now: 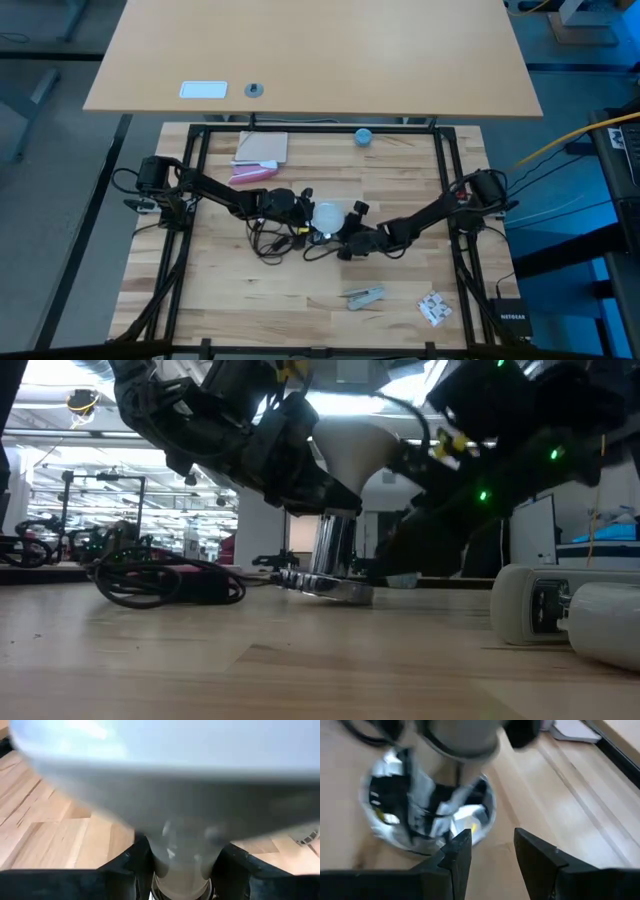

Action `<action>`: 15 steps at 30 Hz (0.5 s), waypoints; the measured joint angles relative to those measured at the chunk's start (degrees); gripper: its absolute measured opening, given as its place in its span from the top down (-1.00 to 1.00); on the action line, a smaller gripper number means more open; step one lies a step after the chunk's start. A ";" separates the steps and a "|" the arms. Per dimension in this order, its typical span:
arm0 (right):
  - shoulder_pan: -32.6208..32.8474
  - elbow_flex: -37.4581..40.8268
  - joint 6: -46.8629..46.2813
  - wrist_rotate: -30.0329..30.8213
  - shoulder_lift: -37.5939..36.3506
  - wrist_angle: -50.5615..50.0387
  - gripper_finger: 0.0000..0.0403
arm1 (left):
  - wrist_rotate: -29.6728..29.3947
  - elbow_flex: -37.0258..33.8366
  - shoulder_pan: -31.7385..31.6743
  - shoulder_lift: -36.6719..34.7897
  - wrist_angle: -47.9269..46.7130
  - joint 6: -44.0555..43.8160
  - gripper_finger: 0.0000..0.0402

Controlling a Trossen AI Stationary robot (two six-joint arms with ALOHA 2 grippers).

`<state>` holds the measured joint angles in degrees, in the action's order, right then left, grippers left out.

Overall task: Screw lightbulb
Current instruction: Insert the lightbulb into the lamp

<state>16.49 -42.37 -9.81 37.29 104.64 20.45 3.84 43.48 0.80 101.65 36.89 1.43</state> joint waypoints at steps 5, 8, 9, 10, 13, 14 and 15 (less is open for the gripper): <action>1.11 0.00 0.02 -6.29 -3.55 -0.87 0.24 | -0.08 0.00 -0.04 0.02 0.08 0.00 0.25; 3.48 -0.02 -0.78 -6.19 -3.67 0.50 0.24 | -0.15 0.00 -0.04 0.09 0.09 -0.09 0.25; 4.31 -0.02 -1.05 -5.70 -3.55 0.85 0.24 | -0.25 0.00 -0.04 0.09 0.10 -0.07 0.25; 4.97 -0.02 -1.52 -4.87 -3.46 1.25 0.24 | -0.71 0.00 -0.04 0.09 0.17 -0.03 0.25; 6.74 -0.02 -1.94 -1.34 -3.40 1.15 0.24 | -1.23 0.00 -0.04 0.12 1.27 -0.20 0.25; 7.10 -0.02 -1.94 -0.22 -3.39 1.13 0.24 | -1.30 0.00 -0.04 0.13 2.25 -0.44 0.25; 7.27 -0.02 -1.96 0.69 -3.39 1.13 0.24 | -1.32 0.00 -0.07 0.13 3.31 -0.54 0.25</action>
<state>23.76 -42.39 -11.77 37.98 101.25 21.58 2.52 43.48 0.73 101.78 40.20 0.89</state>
